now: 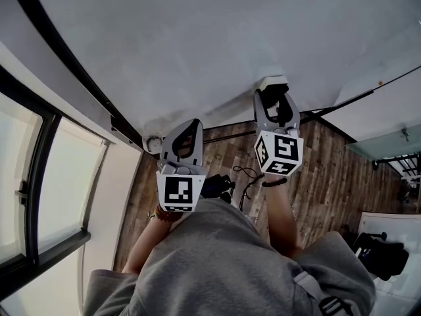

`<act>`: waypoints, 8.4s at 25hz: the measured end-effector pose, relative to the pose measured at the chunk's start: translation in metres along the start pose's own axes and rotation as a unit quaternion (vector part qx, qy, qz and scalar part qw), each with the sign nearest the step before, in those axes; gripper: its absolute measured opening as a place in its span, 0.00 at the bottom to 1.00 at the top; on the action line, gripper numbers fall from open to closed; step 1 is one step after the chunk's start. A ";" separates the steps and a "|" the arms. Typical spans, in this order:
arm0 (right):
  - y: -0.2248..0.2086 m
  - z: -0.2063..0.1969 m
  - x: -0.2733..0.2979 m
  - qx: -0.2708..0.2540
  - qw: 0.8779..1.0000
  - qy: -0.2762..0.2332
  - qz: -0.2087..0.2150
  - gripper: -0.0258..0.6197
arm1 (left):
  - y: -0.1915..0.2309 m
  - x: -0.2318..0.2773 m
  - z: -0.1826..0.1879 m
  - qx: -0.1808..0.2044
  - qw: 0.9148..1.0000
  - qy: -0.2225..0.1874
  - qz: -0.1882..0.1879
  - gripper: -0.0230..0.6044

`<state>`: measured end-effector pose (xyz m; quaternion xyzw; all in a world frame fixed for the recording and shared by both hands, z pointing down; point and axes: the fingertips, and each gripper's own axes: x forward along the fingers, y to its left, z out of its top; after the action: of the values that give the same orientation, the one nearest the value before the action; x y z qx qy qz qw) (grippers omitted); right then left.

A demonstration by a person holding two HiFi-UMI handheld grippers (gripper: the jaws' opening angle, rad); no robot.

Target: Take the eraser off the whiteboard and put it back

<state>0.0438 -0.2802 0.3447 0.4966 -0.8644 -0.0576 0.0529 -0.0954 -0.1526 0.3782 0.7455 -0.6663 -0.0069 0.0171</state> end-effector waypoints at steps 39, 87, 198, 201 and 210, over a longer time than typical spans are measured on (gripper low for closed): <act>0.008 -0.002 -0.005 0.002 1.000 0.012 0.010 0.40 | -0.003 -0.018 0.003 0.001 1.000 -0.002 0.000 0.05; 0.014 -0.014 -0.101 0.017 1.000 0.012 -0.013 0.40 | -0.078 -0.047 -0.007 0.008 0.996 0.012 -0.089 0.05; -0.024 -0.028 -0.149 0.041 0.997 0.004 -0.064 0.40 | -0.084 -0.042 -0.014 0.028 0.996 0.001 -0.079 0.05; -0.024 -0.024 -0.144 0.038 0.998 0.002 -0.060 0.40 | -0.083 -0.041 -0.013 0.028 0.997 0.001 -0.076 0.05; -0.024 -0.020 -0.129 0.030 0.998 0.000 -0.049 0.40 | -0.076 -0.031 -0.015 0.018 0.998 0.004 -0.068 0.05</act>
<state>0.1316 -0.1813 0.3566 0.5400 -0.8402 -0.0345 0.0350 -0.0227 -0.1126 0.3904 0.7891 -0.6142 0.0068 0.0059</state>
